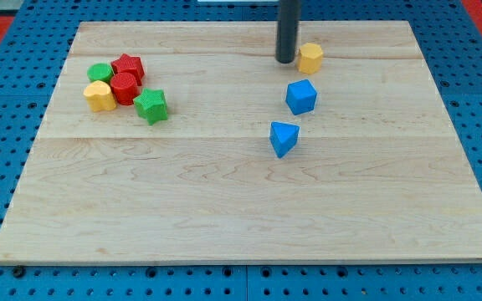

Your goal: Move the blue cube close to the blue triangle

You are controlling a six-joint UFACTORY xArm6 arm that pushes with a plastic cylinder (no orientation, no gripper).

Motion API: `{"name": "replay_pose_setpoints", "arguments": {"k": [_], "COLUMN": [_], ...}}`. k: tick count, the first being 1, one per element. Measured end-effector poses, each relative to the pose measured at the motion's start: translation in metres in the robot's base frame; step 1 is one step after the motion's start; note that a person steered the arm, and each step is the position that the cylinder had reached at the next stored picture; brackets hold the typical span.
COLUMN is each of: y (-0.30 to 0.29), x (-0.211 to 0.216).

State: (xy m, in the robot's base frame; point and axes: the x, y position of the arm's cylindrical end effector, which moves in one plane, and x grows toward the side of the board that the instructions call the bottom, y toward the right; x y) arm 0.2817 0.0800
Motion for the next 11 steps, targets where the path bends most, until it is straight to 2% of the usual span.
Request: {"name": "replay_pose_setpoints", "arguments": {"k": [1, 3, 4, 5, 6, 7, 8, 9, 10, 11], "y": [-0.038, -0.254, -0.319, -0.295, -0.215, -0.125, -0.002, 0.025, 0.062, -0.007], "x": [-0.001, -0.029, -0.028, -0.019, -0.031, -0.021, 0.008, 0.045, 0.056, 0.071]}}
